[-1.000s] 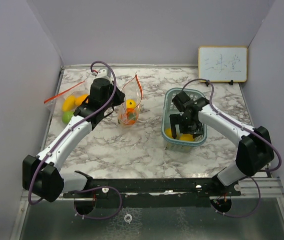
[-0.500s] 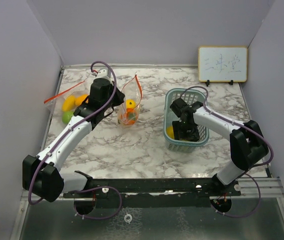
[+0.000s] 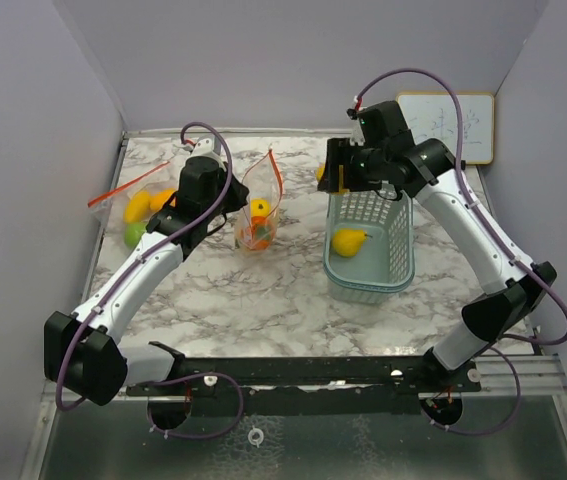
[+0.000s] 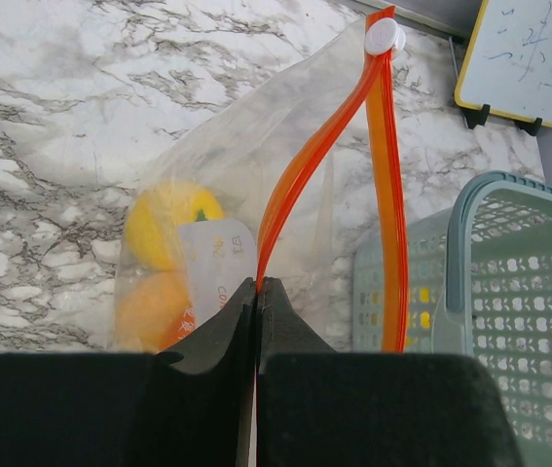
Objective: Place the food in the zip-top bag and seal the zipper
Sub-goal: Pick up the fake fruit from the bin, then place the fake fruit in the zipper food storage bag.
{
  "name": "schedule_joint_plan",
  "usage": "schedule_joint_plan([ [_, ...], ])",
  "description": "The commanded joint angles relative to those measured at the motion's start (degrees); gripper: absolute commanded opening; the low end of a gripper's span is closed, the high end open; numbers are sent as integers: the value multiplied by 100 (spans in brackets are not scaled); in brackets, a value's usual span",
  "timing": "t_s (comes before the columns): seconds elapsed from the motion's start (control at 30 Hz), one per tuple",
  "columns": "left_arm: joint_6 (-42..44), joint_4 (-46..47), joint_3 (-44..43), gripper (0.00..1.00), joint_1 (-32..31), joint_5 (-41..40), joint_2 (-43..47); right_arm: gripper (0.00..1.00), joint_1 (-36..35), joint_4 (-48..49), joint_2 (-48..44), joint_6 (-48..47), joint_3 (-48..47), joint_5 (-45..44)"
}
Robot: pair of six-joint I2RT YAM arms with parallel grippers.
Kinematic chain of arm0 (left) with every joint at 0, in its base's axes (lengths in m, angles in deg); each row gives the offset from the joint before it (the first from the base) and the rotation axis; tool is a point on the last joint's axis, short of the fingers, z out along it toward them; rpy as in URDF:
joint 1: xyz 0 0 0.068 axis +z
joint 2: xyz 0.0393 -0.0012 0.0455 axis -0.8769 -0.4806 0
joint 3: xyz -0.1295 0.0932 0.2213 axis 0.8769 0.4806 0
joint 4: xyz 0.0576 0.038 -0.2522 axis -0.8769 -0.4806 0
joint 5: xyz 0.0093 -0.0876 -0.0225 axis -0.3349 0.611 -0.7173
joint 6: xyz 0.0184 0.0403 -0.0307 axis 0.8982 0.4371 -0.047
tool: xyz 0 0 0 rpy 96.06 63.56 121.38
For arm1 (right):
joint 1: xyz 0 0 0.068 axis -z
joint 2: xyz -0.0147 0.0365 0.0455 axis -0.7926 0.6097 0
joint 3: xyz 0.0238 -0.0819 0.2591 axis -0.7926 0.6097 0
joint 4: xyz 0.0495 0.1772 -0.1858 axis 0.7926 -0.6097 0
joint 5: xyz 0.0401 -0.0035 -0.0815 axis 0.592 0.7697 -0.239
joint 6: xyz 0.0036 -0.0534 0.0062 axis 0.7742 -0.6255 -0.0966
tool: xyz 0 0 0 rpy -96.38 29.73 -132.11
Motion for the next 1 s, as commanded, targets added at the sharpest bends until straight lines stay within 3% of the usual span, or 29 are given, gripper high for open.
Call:
schedule_joint_plan([
  [0.0, 46, 51, -135, 0, 19, -30, 90, 36, 6, 1462, -8, 100, -56, 1791],
  [0.23, 0, 65, -139, 0, 19, 43, 89, 36, 7, 4631, 348, 1085, 865, 3562],
  [0.4, 18, -14, -153, 0, 19, 15, 146, 36, -17, 5572, 929, 1775, 920, 4132],
  [0.5, 6, -29, -135, 0, 19, 12, 178, 37, -80, 5456, 1180, 1829, 891, 4056],
  [0.67, 49, -45, -222, 0, 19, -20, 205, 38, -143, 4671, 1042, 1685, 1279, 3168],
  [0.8, 88, -43, -268, 0, 21, -44, 197, 41, -171, 3529, 1128, 1166, 1074, 2610],
  [0.9, 69, -2, -263, 0, 22, -11, 159, 46, -302, 2719, 1375, 719, 591, 2075],
  [0.97, 33, 46, -266, 0, 22, 32, 123, 56, -423, 2296, 1511, 511, 176, 1675],
])
